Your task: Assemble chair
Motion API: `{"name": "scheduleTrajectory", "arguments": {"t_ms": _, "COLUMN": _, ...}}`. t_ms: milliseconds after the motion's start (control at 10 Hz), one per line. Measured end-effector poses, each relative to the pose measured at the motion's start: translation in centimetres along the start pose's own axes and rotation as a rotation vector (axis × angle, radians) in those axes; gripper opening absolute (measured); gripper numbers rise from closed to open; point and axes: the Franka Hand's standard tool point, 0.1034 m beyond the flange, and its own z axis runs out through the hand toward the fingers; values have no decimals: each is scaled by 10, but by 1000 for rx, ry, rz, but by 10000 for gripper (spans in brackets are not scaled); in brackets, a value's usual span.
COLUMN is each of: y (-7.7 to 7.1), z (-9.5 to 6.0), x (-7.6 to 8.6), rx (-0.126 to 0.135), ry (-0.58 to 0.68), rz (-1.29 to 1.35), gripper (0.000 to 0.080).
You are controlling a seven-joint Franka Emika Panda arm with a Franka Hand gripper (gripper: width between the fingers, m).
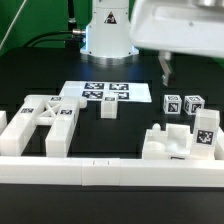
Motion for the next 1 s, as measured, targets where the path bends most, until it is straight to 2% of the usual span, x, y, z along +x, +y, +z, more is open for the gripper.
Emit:
{"name": "scheduleTrajectory", "arguments": {"t_ms": 200, "y": 28, "z": -1, "x": -8, "rx": -13, "ry": -15, "rz": -10, "gripper": 648}}
{"name": "scheduleTrajectory", "arguments": {"t_ms": 400, "y": 25, "z": 0, "x": -9, "rx": -12, "ry": -15, "rz": -14, "gripper": 649}}
{"name": "scheduleTrajectory", "arguments": {"t_ms": 700, "y": 29, "z": 0, "x": -10, "rx": -6, "ry": -13, "rz": -43, "gripper": 649}}
{"name": "scheduleTrajectory", "arguments": {"t_ms": 800, "y": 44, "z": 1, "x": -16, "rx": 8, "ry": -12, "rz": -68, "gripper": 649}}
{"name": "scheduleTrajectory", "arguments": {"t_ms": 1000, "y": 82, "z": 9, "x": -33, "rx": 30, "ry": 1, "rz": -127, "gripper": 649}}
